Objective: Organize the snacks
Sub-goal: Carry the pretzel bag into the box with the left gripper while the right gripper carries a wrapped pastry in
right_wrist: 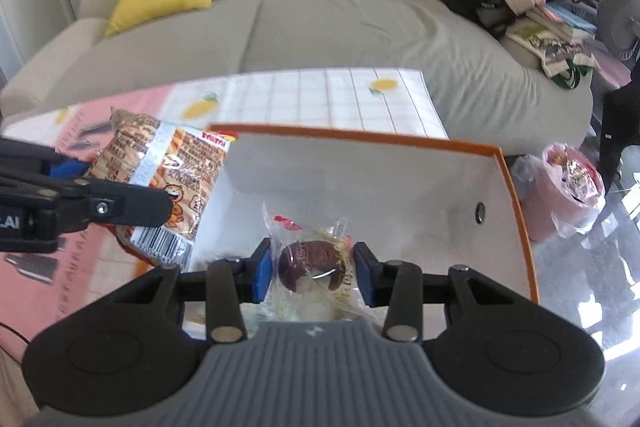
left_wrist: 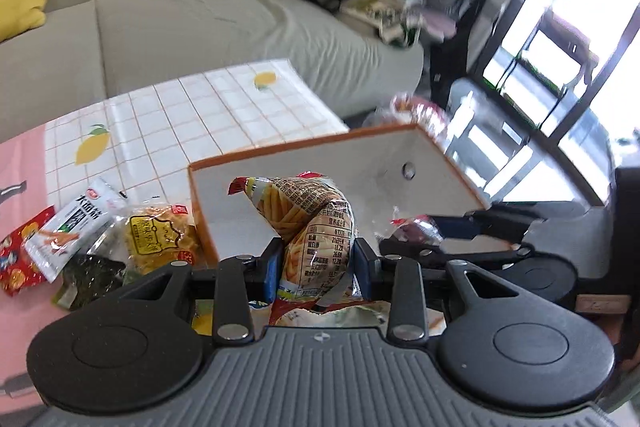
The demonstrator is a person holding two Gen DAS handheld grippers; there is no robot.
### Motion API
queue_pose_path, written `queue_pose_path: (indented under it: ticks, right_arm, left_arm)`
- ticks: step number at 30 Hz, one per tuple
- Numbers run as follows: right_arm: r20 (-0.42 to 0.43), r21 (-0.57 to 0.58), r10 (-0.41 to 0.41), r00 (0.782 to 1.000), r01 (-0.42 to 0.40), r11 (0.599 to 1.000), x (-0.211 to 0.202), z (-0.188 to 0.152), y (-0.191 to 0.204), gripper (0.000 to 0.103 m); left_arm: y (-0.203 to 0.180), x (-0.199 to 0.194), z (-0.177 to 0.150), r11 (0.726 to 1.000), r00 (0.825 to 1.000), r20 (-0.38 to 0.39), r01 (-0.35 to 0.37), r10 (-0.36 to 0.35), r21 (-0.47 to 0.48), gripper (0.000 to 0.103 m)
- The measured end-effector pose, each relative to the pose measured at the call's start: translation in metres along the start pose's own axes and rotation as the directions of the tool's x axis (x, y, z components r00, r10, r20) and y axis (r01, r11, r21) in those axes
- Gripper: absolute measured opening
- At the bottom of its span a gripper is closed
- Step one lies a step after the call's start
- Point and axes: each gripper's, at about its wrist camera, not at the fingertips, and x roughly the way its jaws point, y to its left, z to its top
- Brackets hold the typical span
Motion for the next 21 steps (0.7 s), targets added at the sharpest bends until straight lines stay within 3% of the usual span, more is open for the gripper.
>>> queue_pose_path:
  ticks: [10, 15, 21]
  right_arm:
    - [-0.107, -0.064, -0.01, 0.994, 0.003, 0.998, 0.057, 0.005, -0.005, 0.041]
    - [-0.155, -0.098, -0.017, 0.988, 0.002, 0.995, 0.074, 0.004, -0.004, 0.041]
    - [-0.211, -0.107, -0.026, 0.977, 0.003, 0.994, 0.089, 0.004, -0.007, 0.041]
  left_arm:
    - [-0.003, 0.055, 0.009, 0.994, 0.986, -0.152, -0.047, 0.061, 0.099, 0.041]
    - [-0.006, 0.072, 0.013, 0.982, 0.972, -0.198, -0.091, 0.124, 0.167, 0.041]
    - [-0.004, 0.087, 0.02, 0.977, 0.959, -0.241, -0.102, 0.146, 0.187, 0.042]
